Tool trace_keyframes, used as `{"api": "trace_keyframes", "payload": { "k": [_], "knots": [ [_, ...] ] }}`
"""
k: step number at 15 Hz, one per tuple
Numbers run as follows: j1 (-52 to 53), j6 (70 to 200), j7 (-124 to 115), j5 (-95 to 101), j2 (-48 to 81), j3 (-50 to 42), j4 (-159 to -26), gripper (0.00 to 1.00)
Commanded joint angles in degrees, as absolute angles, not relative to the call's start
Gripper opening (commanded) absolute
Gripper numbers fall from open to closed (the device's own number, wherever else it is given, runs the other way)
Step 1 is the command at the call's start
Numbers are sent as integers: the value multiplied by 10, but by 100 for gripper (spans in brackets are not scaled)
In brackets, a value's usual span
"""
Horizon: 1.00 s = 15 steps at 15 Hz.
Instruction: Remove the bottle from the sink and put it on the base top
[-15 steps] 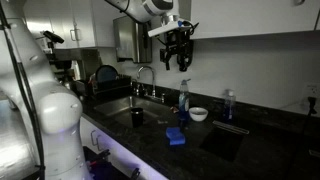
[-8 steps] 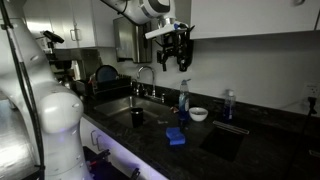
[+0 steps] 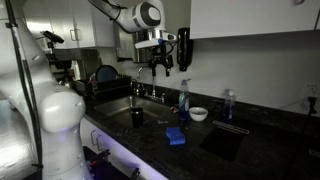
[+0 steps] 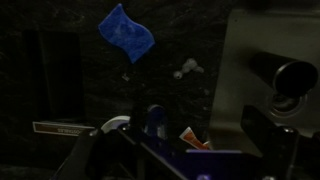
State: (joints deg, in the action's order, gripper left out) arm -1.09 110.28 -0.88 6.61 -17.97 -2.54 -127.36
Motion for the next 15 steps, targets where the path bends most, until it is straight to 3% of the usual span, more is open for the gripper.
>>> {"api": "trace_keyframes", "payload": {
  "k": [1,10,15],
  "knots": [
    [5,1147,-63,26,-174,4,-1305,100],
    [37,1237,-84,-10,-198,39,-1372,100],
    [34,1220,-97,-1,-185,43,-1354,100]
  ]
}}
